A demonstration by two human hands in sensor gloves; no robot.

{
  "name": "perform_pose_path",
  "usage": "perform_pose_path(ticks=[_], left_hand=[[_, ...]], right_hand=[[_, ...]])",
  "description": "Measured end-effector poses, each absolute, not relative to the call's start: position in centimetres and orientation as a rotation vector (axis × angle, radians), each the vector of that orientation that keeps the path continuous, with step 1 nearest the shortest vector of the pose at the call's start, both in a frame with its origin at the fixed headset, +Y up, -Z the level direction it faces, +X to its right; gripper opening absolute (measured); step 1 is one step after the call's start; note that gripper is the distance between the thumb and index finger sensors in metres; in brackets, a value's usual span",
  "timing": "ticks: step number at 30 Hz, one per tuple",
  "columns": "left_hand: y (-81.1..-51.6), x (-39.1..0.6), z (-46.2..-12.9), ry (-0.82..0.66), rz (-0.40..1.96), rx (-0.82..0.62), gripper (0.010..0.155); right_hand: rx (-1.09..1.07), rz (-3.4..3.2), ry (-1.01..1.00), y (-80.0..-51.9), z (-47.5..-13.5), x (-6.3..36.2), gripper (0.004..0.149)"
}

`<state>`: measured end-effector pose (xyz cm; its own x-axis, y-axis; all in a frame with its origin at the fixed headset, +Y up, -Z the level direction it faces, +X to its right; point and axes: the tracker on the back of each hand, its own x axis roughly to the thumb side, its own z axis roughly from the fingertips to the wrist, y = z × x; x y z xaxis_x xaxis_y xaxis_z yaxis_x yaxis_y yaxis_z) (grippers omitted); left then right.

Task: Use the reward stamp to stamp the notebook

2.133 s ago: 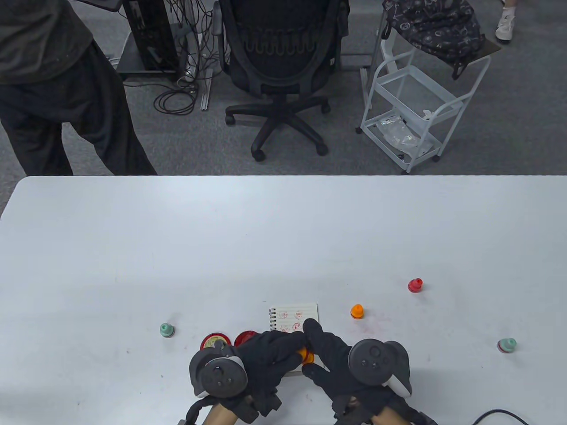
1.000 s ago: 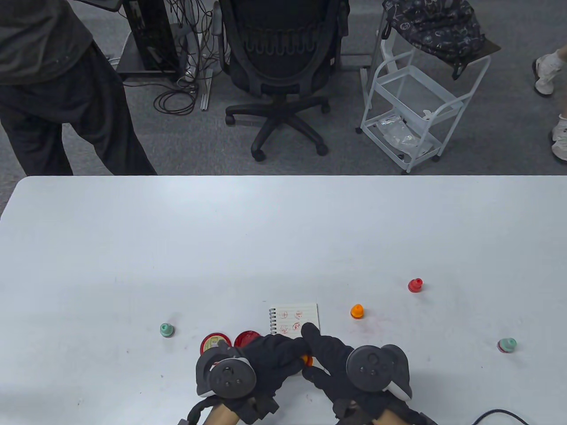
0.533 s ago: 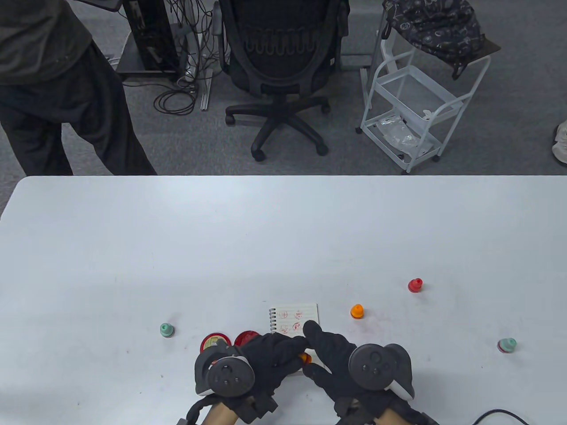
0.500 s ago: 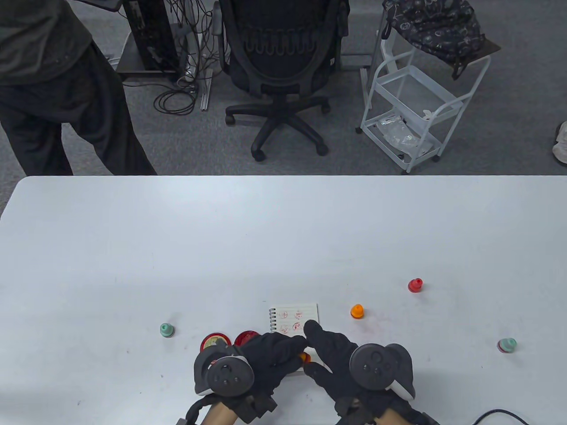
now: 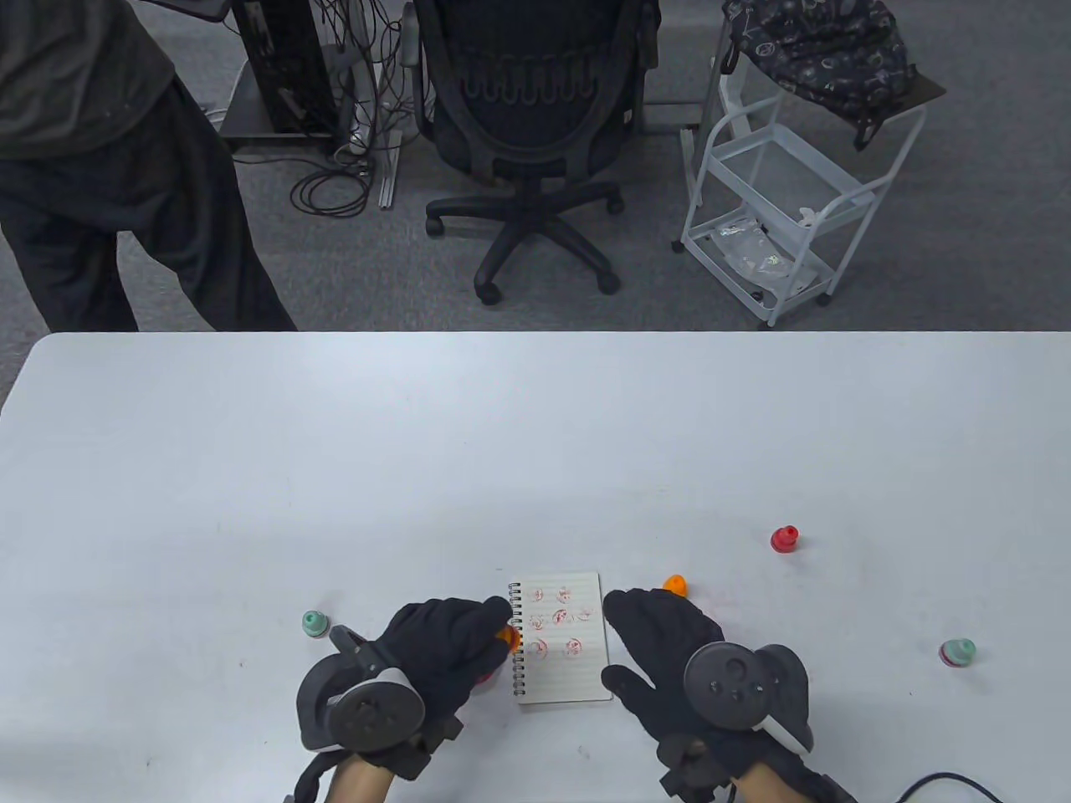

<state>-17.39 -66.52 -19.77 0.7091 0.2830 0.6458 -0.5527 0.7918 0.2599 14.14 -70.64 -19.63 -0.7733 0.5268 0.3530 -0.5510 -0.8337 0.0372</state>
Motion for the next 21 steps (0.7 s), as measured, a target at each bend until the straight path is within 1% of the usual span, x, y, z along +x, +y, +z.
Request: perform_pose_path(ticks=[3, 9, 11, 13, 17, 21], left_hand=[[-66.5, -19.5, -20.3, -0.588, 0.426, 0.439, 0.047], [-66.8, -24.9, -21.0, -0.477, 0.211, 0.404, 0.045], [-67.1, -27.4, -21.1, -0.360, 0.146, 0.424, 0.044], [-67.5, -29.1, -21.1, -0.280, 0.164, 0.420, 0.044], [-68.4, -31.0, -21.2, -0.204, 0.122, 0.356, 0.044], [-69.5, -31.7, -21.6, -0.166, 0.064, 0.288, 0.046]], right_hand=[[0.457, 2.576, -0.092, -70.6, -19.9, 14.7, 0.072], [0.406, 2.624, -0.084, -70.9, -20.4, 15.5, 0.071], [0.385, 2.616, -0.072, -71.1, -20.6, 15.6, 0.071], [0.379, 2.623, -0.063, -71.2, -20.6, 15.6, 0.070], [0.385, 2.646, -0.057, -71.4, -20.6, 15.3, 0.069], [0.380, 2.668, -0.061, -71.6, -20.6, 15.1, 0.066]])
